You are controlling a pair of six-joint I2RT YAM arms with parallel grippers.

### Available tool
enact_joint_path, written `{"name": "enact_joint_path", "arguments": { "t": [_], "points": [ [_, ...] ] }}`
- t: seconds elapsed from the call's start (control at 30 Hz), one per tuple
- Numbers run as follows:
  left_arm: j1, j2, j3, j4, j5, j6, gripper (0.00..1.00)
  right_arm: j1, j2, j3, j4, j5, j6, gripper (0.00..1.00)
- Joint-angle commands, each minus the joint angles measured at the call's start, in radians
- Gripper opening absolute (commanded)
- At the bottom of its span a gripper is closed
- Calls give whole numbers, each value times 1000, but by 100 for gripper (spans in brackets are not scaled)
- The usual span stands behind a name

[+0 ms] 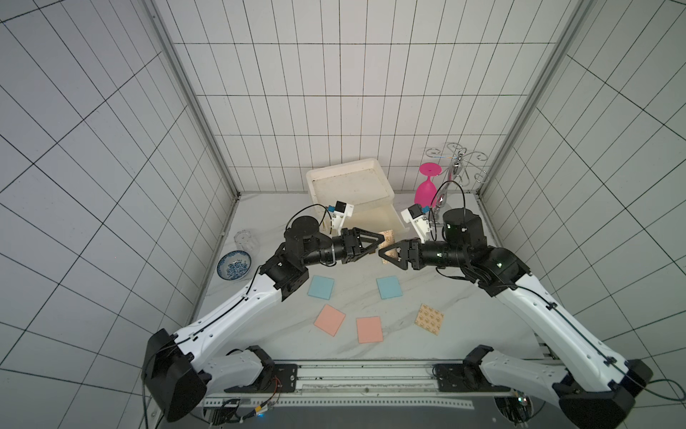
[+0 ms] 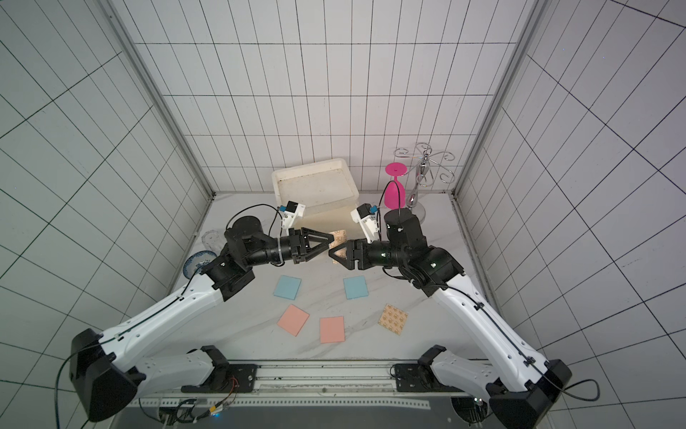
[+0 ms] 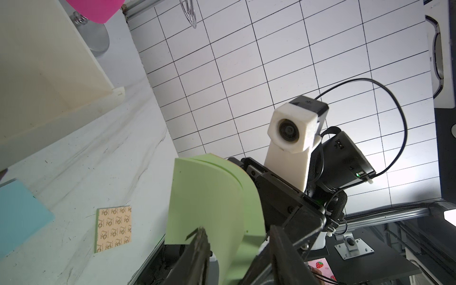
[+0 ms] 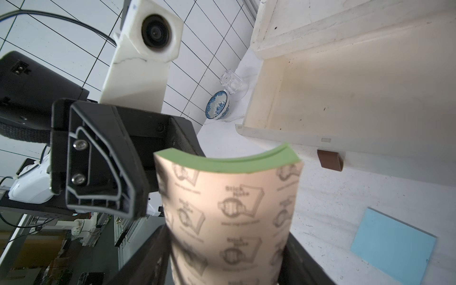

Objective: Please put the sticky notes in the drawer by color
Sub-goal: Pick up the sticky notes from the center of the board.

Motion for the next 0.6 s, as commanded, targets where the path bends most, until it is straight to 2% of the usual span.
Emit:
{"name": "enact_joint_path", "arguments": {
  "t": [0.0,0.3,0.47,0.57],
  "points": [
    [-6,9,3,28,6,3,40,10,0,34,40,-23,9,67],
    [-6,4,7,22,0,7,14,10,3,26,24,-15,1,70],
    [2,-21,9,-30,-38,50,7,9,-10,37,-36,39,-30,89],
    [58,-54,-7,-54,-31,64,4,-24,-28,38,-69,34,-35,94]
  ]
}}
